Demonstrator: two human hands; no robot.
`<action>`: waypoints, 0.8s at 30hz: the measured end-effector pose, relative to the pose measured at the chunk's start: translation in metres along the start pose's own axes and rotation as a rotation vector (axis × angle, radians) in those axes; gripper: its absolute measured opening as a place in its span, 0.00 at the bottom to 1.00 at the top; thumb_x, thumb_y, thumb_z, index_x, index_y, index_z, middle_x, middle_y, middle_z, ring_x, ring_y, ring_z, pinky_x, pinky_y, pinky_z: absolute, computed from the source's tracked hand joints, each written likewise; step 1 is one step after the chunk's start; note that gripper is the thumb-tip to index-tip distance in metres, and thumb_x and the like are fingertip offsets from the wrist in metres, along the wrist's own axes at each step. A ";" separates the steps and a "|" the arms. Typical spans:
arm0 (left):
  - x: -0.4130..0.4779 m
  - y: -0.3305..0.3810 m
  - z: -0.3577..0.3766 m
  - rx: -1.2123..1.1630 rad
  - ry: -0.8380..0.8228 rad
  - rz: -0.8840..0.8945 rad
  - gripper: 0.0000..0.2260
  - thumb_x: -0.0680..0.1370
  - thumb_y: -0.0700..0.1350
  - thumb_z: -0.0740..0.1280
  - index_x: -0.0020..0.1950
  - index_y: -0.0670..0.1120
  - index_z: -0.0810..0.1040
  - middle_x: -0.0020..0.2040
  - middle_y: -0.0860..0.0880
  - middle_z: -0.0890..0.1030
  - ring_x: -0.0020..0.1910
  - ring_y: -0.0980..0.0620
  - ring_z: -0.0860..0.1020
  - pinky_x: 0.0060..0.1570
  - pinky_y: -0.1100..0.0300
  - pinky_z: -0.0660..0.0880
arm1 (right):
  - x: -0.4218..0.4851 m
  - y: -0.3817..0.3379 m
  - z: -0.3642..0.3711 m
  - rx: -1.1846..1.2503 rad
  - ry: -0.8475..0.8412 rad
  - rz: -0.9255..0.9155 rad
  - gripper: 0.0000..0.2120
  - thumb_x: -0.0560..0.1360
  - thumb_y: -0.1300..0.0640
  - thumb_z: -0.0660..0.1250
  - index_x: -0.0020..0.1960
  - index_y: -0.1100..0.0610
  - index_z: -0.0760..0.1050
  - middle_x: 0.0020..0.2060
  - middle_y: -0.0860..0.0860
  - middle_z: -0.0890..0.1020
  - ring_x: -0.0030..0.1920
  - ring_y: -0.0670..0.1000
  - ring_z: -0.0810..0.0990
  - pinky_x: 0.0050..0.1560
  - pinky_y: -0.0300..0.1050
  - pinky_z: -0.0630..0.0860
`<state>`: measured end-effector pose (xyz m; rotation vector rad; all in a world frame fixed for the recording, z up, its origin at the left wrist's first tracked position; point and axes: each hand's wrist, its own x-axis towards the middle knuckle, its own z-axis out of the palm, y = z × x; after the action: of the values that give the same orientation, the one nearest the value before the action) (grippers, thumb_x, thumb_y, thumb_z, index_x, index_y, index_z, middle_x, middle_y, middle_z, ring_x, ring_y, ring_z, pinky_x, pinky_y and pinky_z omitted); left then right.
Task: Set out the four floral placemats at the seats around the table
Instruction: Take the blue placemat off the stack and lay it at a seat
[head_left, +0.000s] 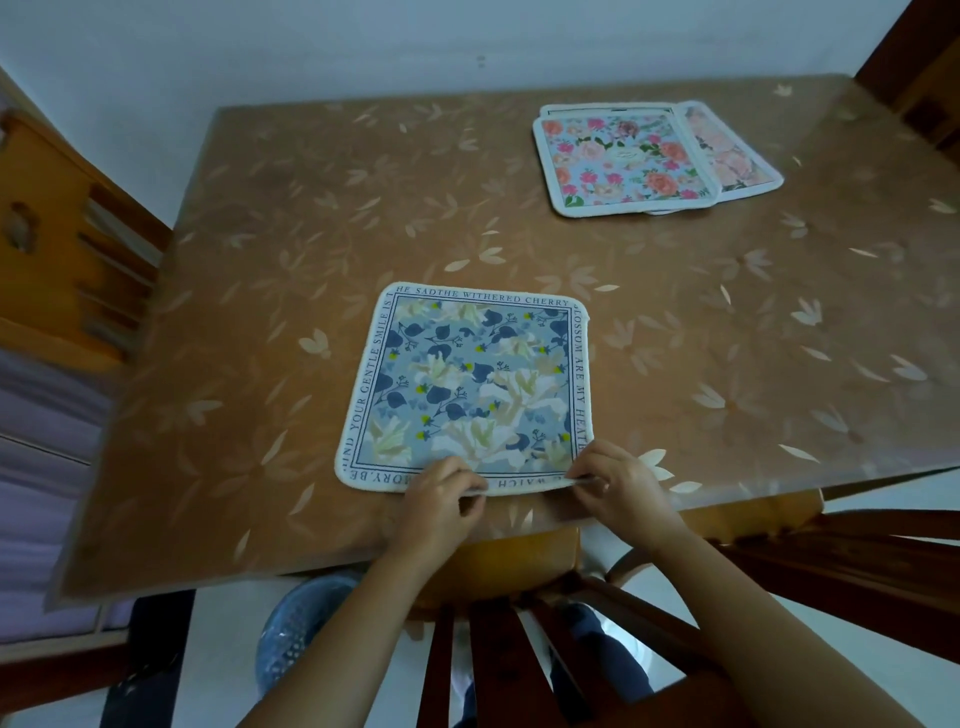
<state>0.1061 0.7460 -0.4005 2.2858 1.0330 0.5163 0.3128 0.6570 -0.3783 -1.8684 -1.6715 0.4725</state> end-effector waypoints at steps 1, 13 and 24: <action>0.000 -0.005 -0.002 0.033 -0.009 -0.015 0.06 0.69 0.38 0.73 0.44 0.42 0.81 0.42 0.46 0.78 0.44 0.48 0.75 0.44 0.60 0.70 | -0.001 0.004 -0.001 -0.013 0.011 0.028 0.06 0.64 0.74 0.72 0.37 0.66 0.79 0.38 0.60 0.80 0.39 0.57 0.80 0.35 0.45 0.78; 0.005 -0.026 -0.004 0.079 -0.048 -0.086 0.12 0.66 0.46 0.76 0.47 0.44 0.81 0.44 0.47 0.76 0.47 0.50 0.73 0.49 0.58 0.68 | 0.000 0.002 0.018 -0.118 -0.001 0.026 0.09 0.61 0.68 0.76 0.38 0.62 0.78 0.37 0.57 0.78 0.39 0.58 0.77 0.33 0.51 0.77; 0.000 -0.032 -0.016 -0.009 0.003 -0.052 0.07 0.66 0.35 0.74 0.43 0.42 0.81 0.41 0.46 0.77 0.43 0.50 0.75 0.43 0.57 0.72 | 0.013 0.000 0.016 0.045 -0.003 0.088 0.04 0.65 0.69 0.74 0.39 0.64 0.80 0.39 0.58 0.80 0.41 0.56 0.79 0.40 0.50 0.78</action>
<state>0.0802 0.7687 -0.4087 2.2451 1.0864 0.5020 0.3047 0.6730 -0.3886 -1.9146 -1.5729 0.5450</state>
